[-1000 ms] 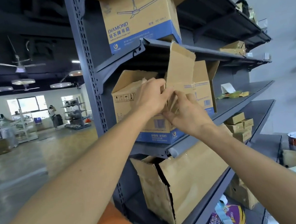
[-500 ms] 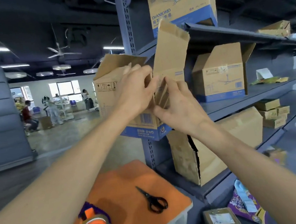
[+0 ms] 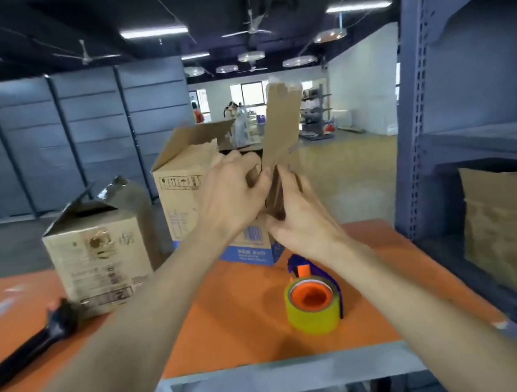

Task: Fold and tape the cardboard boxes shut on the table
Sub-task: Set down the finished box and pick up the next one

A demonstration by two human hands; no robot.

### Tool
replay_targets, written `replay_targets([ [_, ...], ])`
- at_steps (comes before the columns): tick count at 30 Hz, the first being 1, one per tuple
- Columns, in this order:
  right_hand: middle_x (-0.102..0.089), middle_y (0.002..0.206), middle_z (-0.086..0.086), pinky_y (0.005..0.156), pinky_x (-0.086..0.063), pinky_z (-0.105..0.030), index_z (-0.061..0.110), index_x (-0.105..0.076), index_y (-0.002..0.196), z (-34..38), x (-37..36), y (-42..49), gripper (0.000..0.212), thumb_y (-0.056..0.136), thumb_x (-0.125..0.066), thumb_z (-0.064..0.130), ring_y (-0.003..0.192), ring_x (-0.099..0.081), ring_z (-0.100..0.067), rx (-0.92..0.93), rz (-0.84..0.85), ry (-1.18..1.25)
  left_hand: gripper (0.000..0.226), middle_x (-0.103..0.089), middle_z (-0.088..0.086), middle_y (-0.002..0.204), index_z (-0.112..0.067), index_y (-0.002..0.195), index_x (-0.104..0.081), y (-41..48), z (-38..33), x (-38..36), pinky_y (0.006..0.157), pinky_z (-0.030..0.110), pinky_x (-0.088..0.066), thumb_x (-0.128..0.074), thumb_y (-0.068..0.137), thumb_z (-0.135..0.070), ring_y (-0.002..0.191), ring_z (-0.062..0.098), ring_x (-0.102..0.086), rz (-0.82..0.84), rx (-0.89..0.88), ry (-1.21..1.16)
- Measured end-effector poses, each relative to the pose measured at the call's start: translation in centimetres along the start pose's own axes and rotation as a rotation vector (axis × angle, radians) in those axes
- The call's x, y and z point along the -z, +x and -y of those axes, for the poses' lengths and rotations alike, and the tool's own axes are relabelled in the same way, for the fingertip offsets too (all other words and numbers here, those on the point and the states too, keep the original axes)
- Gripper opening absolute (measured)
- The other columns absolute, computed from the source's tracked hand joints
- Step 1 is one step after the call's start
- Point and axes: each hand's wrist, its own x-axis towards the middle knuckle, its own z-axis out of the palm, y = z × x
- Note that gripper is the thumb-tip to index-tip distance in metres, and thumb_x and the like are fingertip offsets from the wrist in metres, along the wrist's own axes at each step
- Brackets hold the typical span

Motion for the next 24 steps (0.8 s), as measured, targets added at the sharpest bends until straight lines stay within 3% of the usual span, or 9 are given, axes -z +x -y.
replay_targets([
  [6,-0.034,0.151,-0.011,0.103,-0.039,-0.033,0.015,-0.019,0.158,-1.7,-6.7,0.6,0.084,0.092,-0.070,0.026,0.135,-0.043,-0.031,-0.020,0.123,0.040,0.034,-0.043,-0.008,0.069,-0.021,0.069,-0.044,-2.8,5.1,-1.7,0.065,0.038,-0.045,-0.057,0.096,-0.036,0.081,0.020,-0.049,0.107,0.108,0.116],
  [10,-0.042,0.146,-0.009,0.095,-0.050,-0.046,0.019,-0.026,0.153,-3.9,-9.2,0.9,0.078,0.091,-0.071,0.032,0.125,-0.054,-0.034,-0.068,0.230,-0.004,0.033,-0.046,-0.008,0.073,-0.021,0.072,-0.043,-4.2,7.3,-3.7,0.061,0.034,-0.037,-0.055,0.098,-0.036,0.085,0.020,-0.052,0.202,0.123,0.182],
  [14,-0.045,0.145,-0.008,0.092,-0.053,-0.048,0.023,-0.022,0.154,-5.8,-10.3,0.7,0.080,0.091,-0.071,0.038,0.123,-0.056,-0.033,-0.120,0.267,-0.052,0.027,-0.045,-0.007,0.075,-0.020,0.076,-0.046,-5.2,8.4,-5.4,0.064,0.033,-0.031,-0.059,0.095,-0.034,0.087,0.023,-0.055,0.283,0.126,0.179],
  [20,-0.046,0.151,-0.001,0.104,-0.047,-0.040,0.029,-0.030,0.154,-8.1,-10.1,0.2,0.074,0.092,-0.069,0.030,0.130,-0.053,-0.027,-0.085,0.254,-0.074,0.030,-0.050,-0.005,0.078,-0.020,0.076,-0.049,-5.8,9.0,-6.4,0.061,0.032,-0.026,-0.062,0.096,-0.039,0.079,0.020,-0.051,0.208,0.154,0.172],
  [24,-0.053,0.143,-0.002,0.101,-0.048,-0.043,0.029,-0.038,0.148,-8.9,-9.4,0.0,0.062,0.093,-0.066,0.024,0.127,-0.055,-0.030,-0.080,0.258,-0.072,0.026,-0.058,-0.006,0.081,-0.021,0.083,-0.060,-5.8,7.9,-6.8,0.061,0.034,-0.034,-0.064,0.095,-0.043,0.081,0.021,-0.057,0.190,0.172,0.140],
])
